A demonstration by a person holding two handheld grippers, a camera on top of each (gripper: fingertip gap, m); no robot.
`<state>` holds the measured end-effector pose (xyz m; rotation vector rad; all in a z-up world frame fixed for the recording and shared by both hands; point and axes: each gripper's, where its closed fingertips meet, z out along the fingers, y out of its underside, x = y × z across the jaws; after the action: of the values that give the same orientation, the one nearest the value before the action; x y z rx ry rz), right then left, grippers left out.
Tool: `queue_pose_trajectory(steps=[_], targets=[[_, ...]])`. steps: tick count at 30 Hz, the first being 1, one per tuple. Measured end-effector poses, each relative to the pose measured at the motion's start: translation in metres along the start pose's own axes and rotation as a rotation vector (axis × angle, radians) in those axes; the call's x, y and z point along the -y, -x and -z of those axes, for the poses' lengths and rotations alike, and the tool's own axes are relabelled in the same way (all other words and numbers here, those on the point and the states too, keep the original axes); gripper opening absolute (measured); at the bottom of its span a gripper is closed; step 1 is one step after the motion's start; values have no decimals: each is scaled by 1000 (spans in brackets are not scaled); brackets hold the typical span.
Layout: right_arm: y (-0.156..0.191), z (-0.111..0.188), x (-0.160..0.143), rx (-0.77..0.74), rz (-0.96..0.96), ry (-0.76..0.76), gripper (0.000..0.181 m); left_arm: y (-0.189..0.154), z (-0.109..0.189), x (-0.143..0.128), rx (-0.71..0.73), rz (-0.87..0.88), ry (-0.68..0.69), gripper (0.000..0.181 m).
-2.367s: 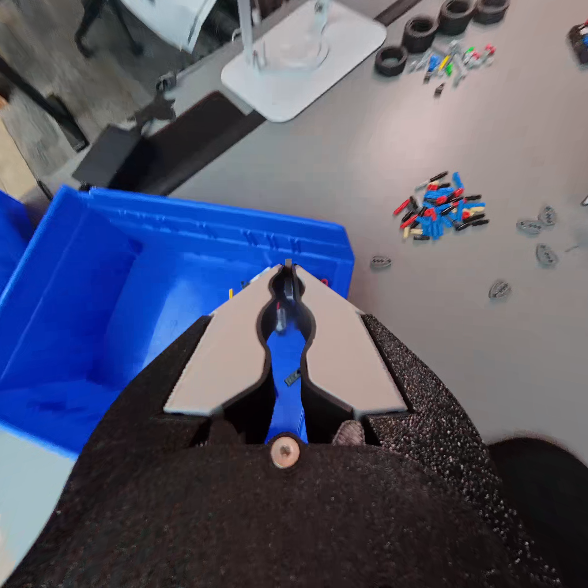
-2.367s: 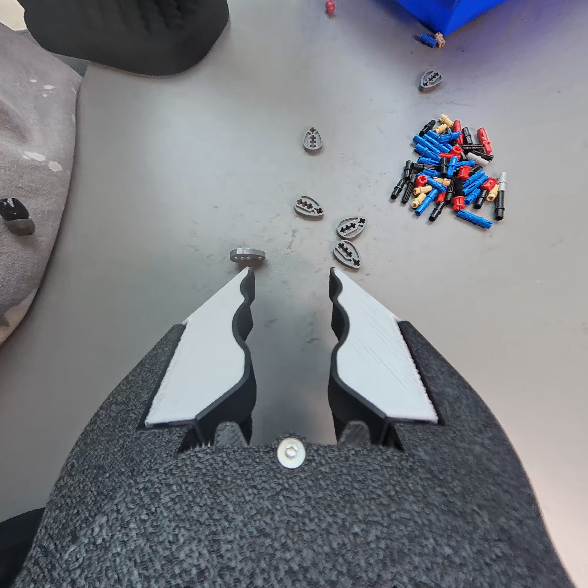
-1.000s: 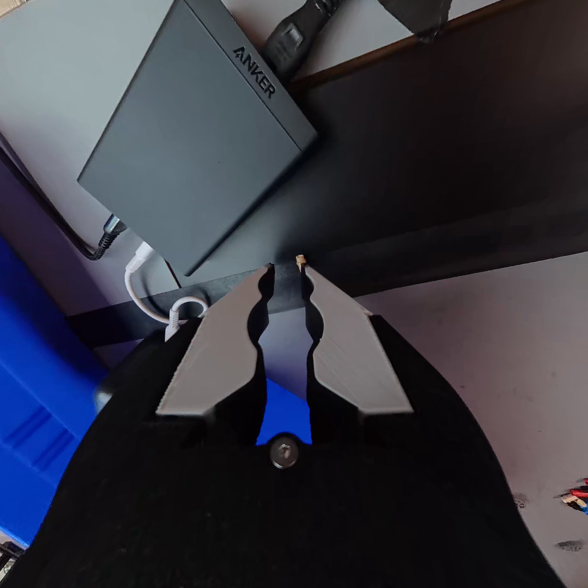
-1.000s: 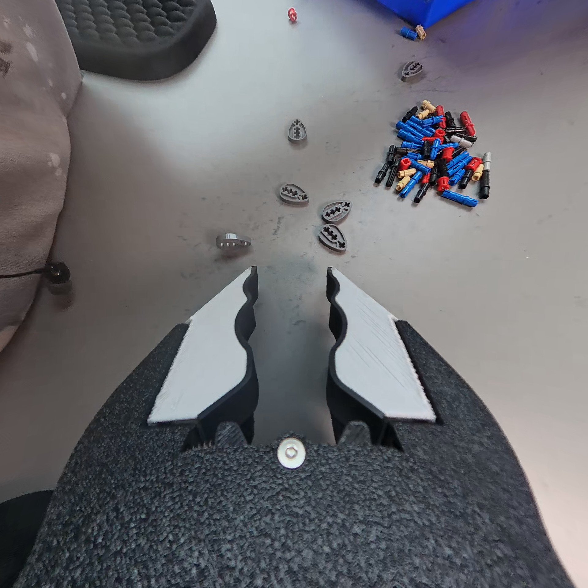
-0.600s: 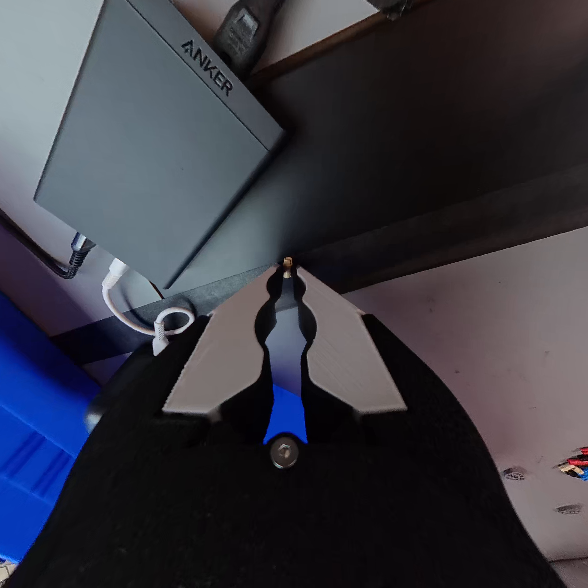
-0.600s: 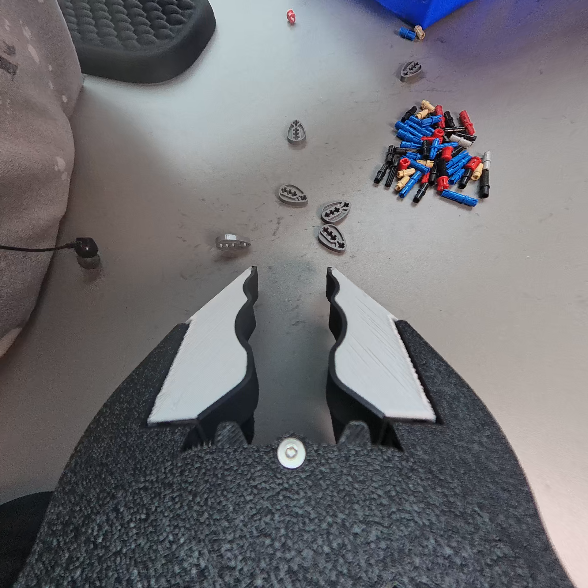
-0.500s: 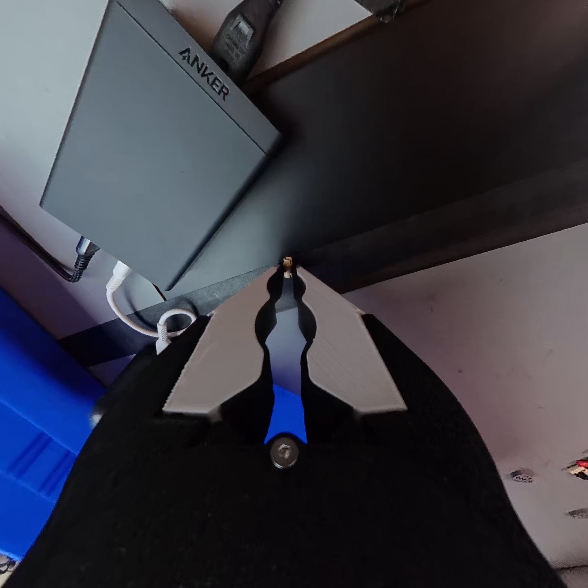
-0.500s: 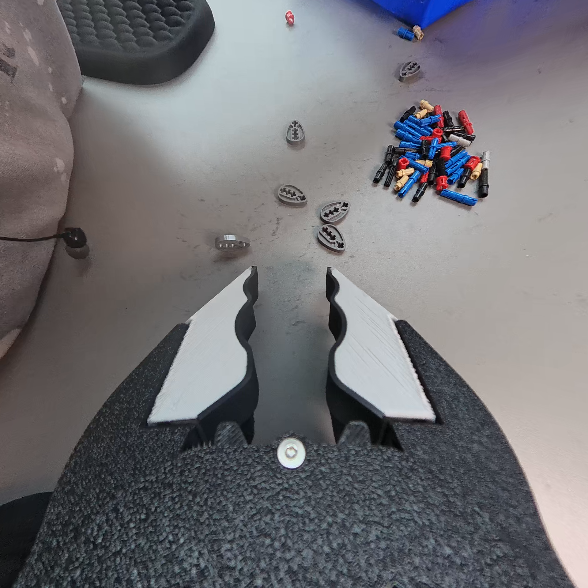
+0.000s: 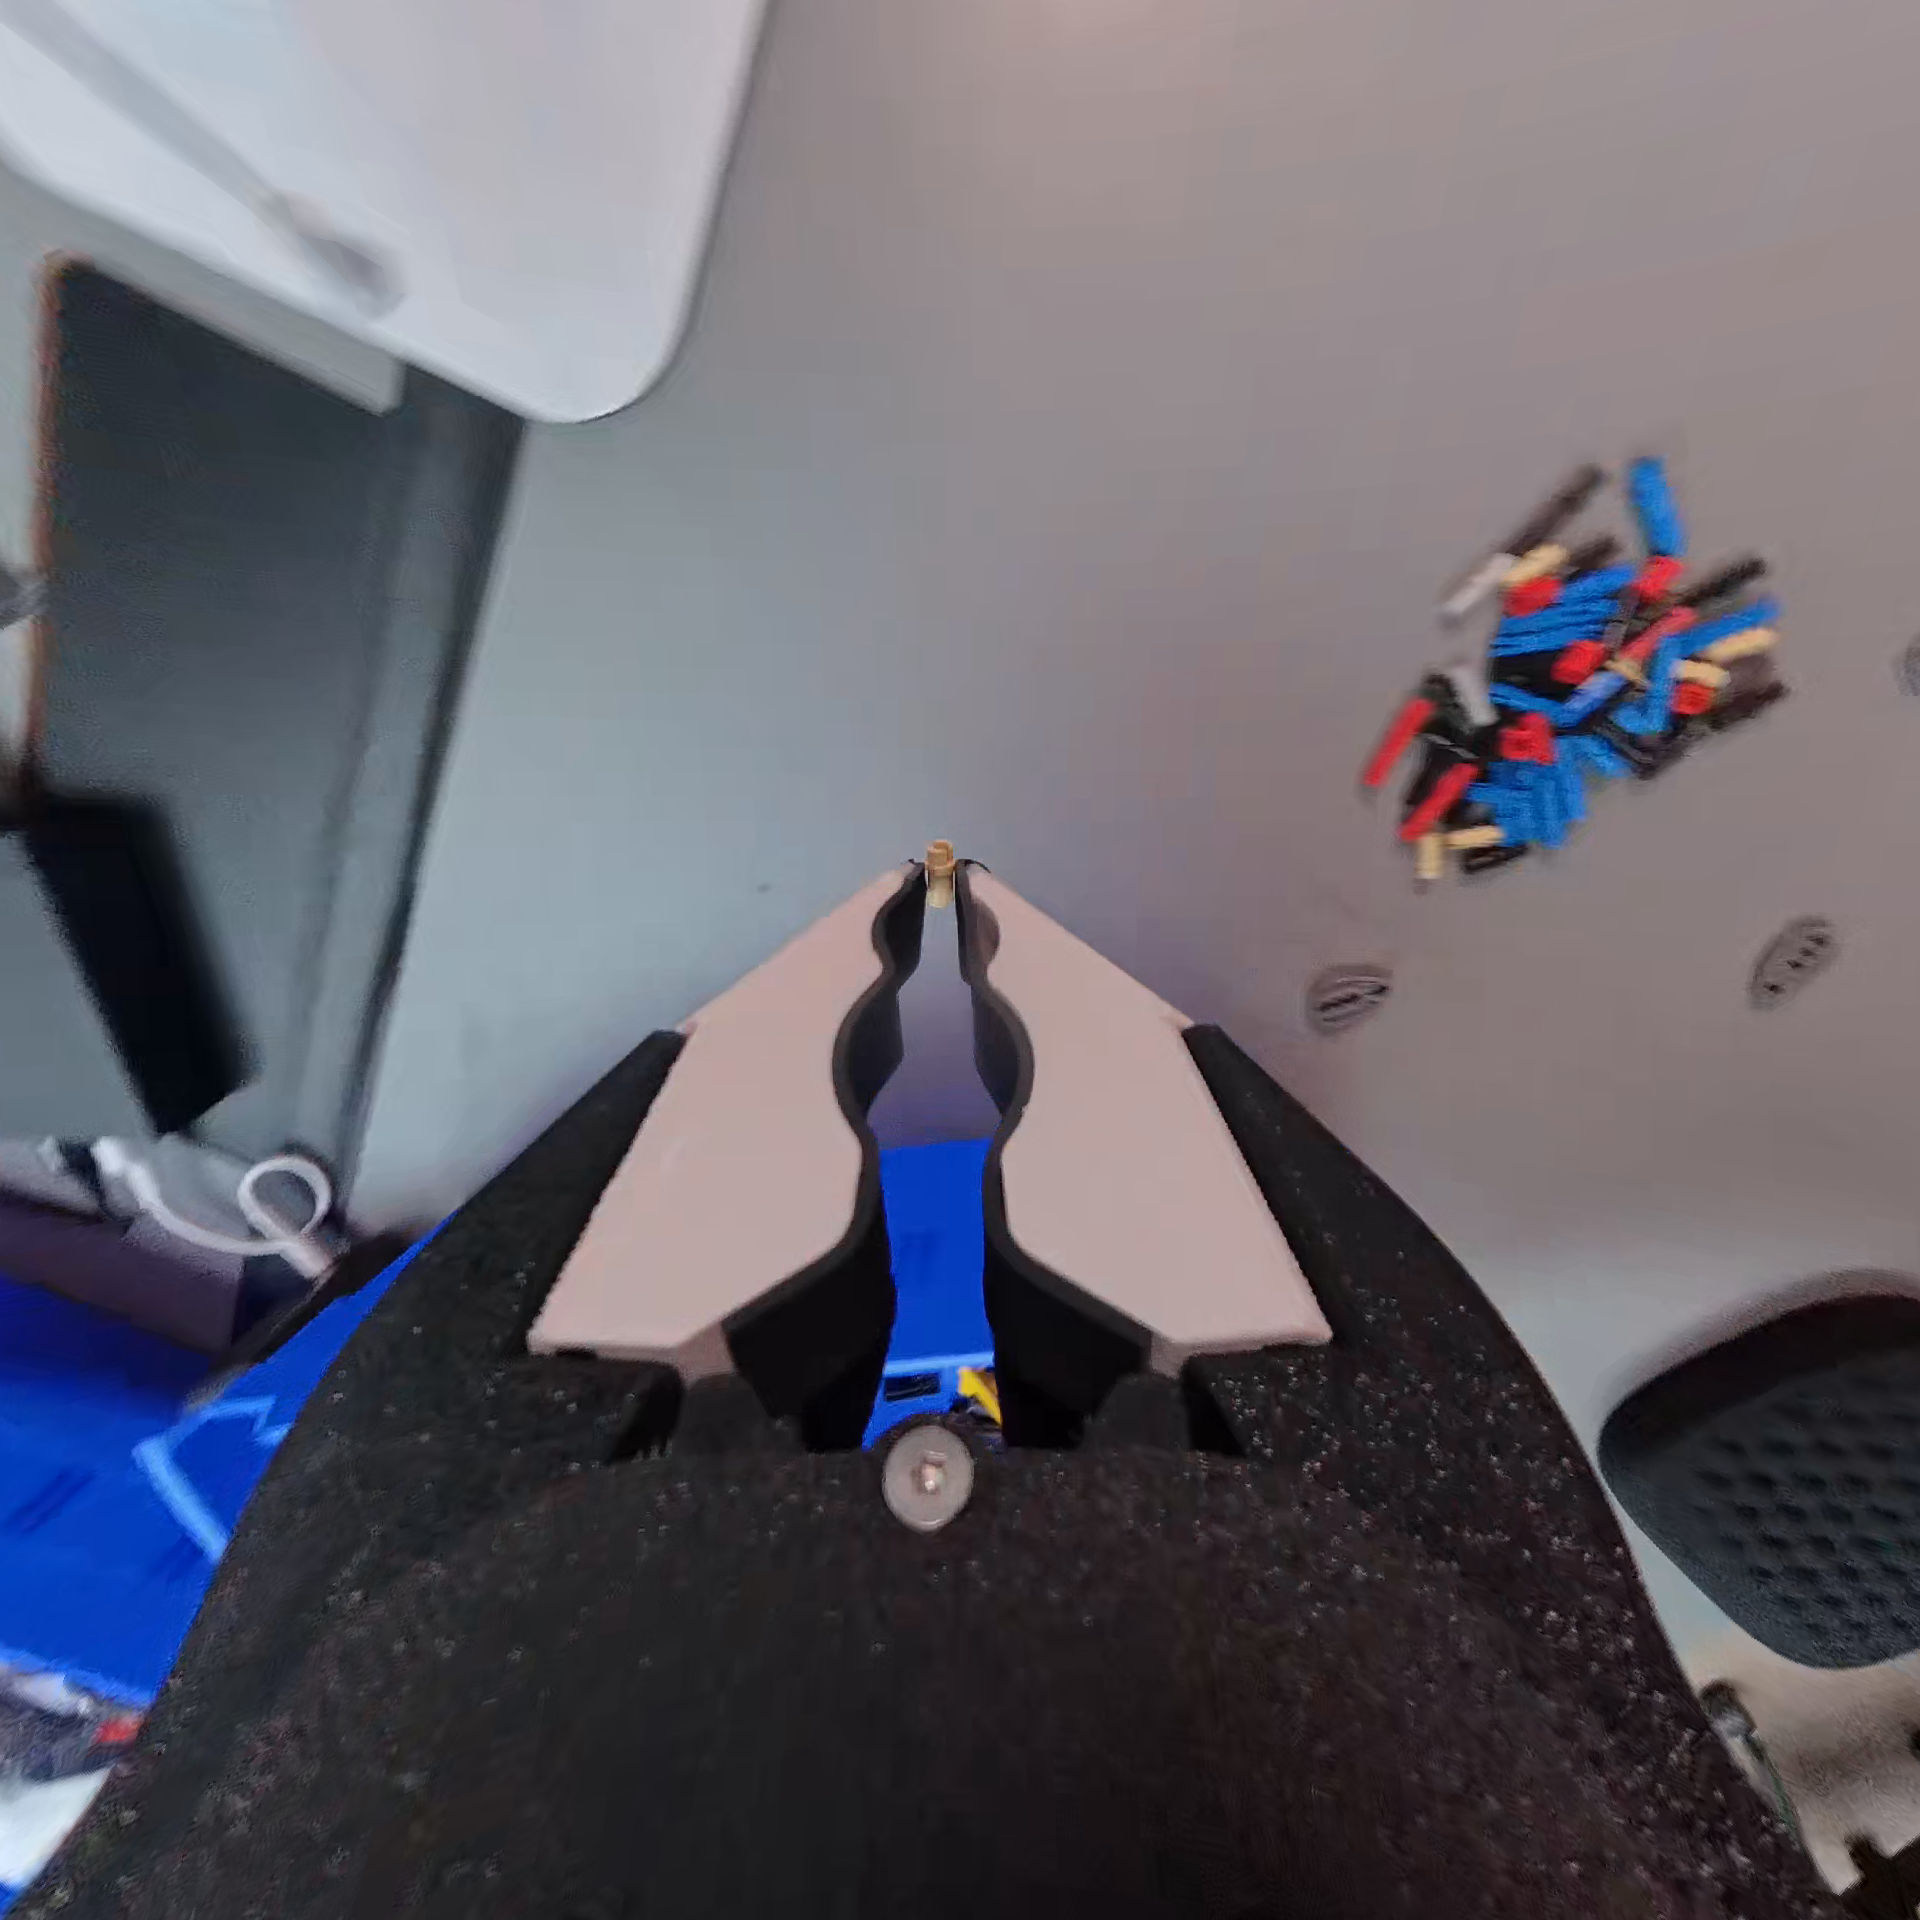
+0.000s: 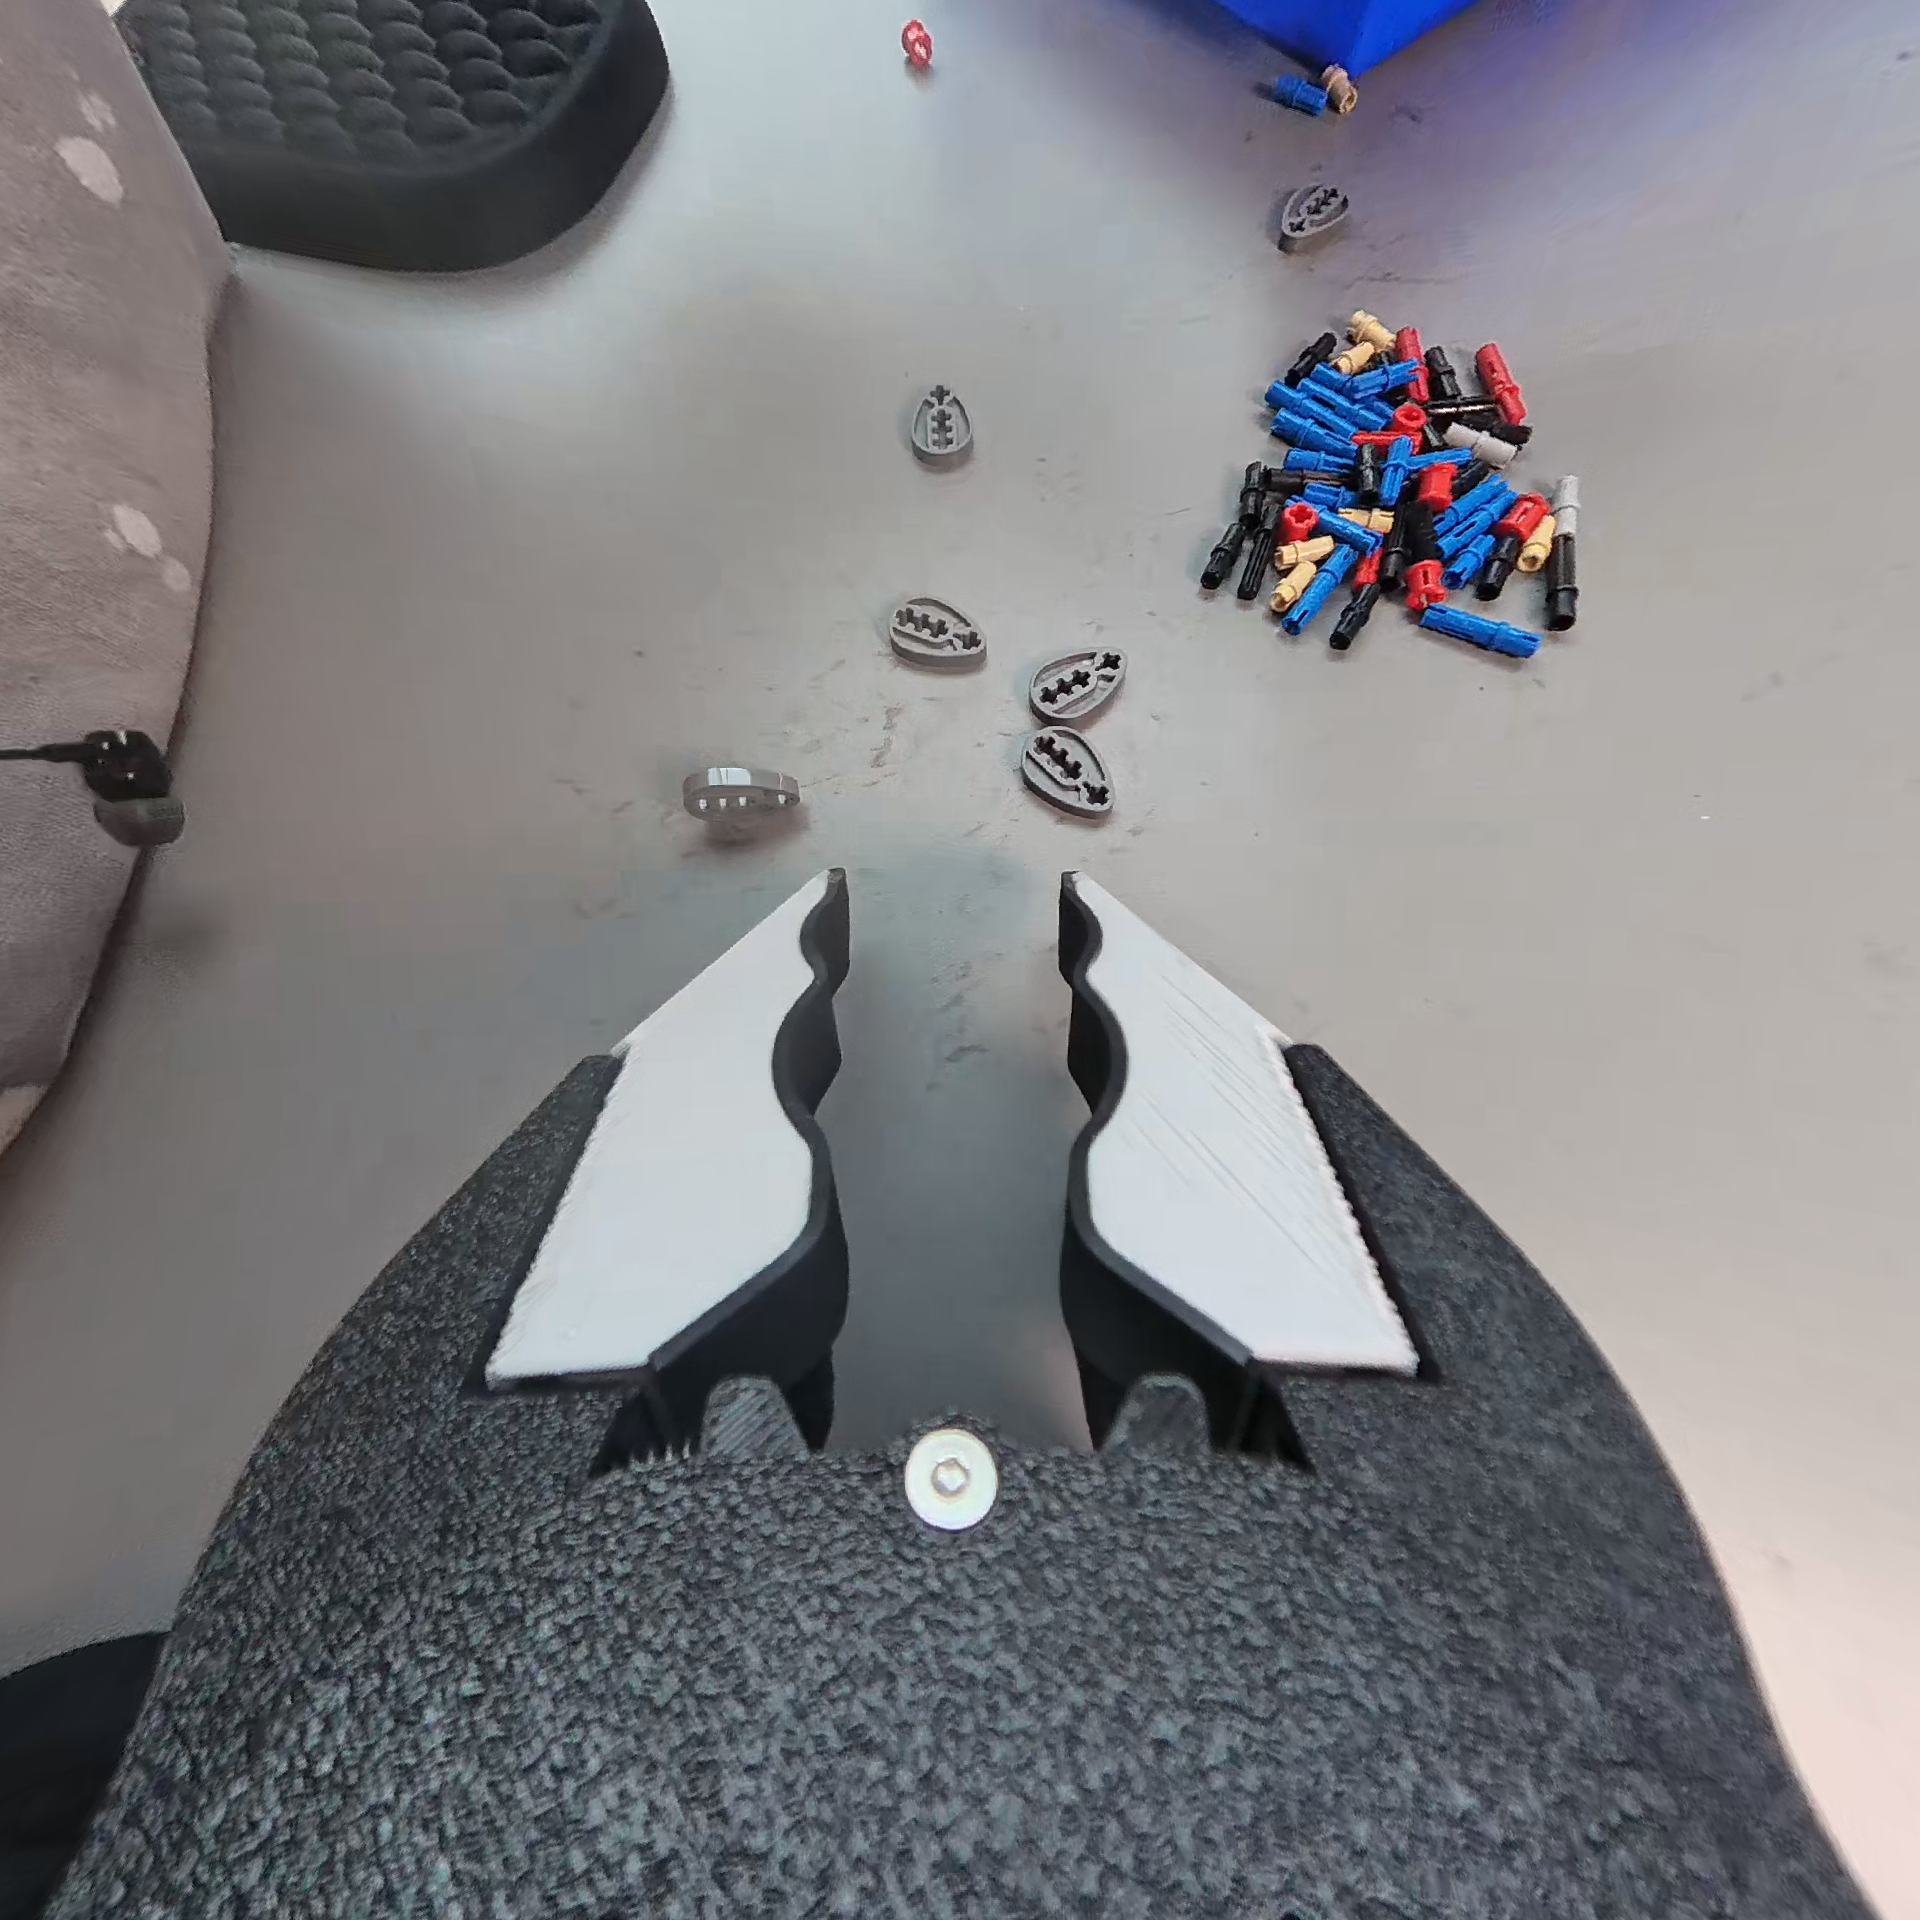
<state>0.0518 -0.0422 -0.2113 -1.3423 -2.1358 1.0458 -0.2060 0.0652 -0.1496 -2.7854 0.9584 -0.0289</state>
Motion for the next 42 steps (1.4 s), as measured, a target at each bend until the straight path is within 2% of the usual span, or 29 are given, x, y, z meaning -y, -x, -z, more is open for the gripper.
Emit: queue_pose_trajectory(steps=[1, 5, 9, 14, 18, 20, 23, 28, 32, 35, 38, 42], targets=[[0, -1, 0, -5, 0, 2, 40, -26, -9, 4, -39, -60, 8, 6], [0, -4, 2, -18, 9, 8, 40, -94, -44, 10, -128, -211, 75, 6], [0, -4, 1, -28, 24, 14, 40, -115, -63, 12, -148, -268, 132, 6], [2, -4, 0, -28, 45, 22, 40, -117, -61, 10, -182, -281, 158, 19], [3, -3, -2, -25, 50, 25, 40, -108, -27, 1, -156, -287, 137, 22], [3, -2, -3, -24, 57, 29, 40, -105, -11, -17, -123, -299, 164, 23], [4, -2, -3, -23, 62, 33, 40, -121, -1, -49, -126, -281, 190, 25], [4, -3, -5, -30, 76, 47, 40, -119, -12, -107, 74, -246, 235, 23], [4, -3, -4, -30, 69, 44, 40, -130, -24, -143, 53, -136, 231, 15], [4, -4, -4, -36, 78, 53, 40, -117, -33, -162, 127, -82, 232, 8], [5, -5, -3, -36, 76, 52, 40, -107, -36, -158, 132, -9, 152, 0], [5, -5, -4, -43, 78, 60, 40, -103, -34, -138, 104, 76, 21, 13]])
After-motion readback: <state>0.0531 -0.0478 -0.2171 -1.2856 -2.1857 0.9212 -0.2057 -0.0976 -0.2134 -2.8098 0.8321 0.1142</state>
